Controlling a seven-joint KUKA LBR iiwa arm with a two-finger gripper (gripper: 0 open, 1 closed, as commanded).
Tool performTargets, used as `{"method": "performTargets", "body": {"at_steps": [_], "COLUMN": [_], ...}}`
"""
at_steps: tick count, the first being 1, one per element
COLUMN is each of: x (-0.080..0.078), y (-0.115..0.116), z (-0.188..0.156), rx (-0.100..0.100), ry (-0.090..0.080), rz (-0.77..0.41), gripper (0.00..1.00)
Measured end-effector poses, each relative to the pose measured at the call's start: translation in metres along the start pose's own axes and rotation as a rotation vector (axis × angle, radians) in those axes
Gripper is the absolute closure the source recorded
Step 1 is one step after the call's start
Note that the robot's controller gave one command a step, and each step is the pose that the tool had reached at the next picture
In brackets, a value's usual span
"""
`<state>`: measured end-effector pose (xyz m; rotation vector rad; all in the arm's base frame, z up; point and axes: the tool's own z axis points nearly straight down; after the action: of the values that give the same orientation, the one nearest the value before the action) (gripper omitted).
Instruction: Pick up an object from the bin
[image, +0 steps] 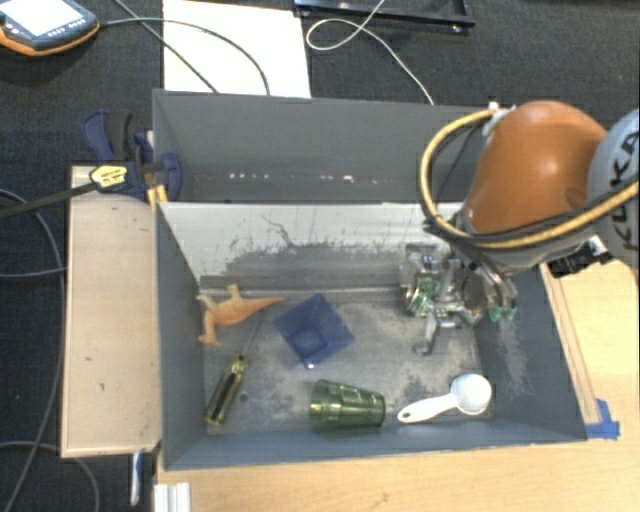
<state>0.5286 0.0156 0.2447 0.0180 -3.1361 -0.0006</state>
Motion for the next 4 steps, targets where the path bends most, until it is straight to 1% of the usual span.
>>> {"method": "performTargets", "body": {"at_steps": [1,2,3,4], "x": [-0.001,-0.013,-0.005,-0.013], "y": [0.000,0.020,0.047,0.078], "z": [-0.005,0.072,0.097,0.174], "rx": [0.000,0.000,0.001,0.000], "ry": [-0.009,-0.008,-0.009,-0.011], "rz": [0.000,-0.122,-0.427,-0.410], "gripper": [0.00,0.00,0.00,0.00]}}
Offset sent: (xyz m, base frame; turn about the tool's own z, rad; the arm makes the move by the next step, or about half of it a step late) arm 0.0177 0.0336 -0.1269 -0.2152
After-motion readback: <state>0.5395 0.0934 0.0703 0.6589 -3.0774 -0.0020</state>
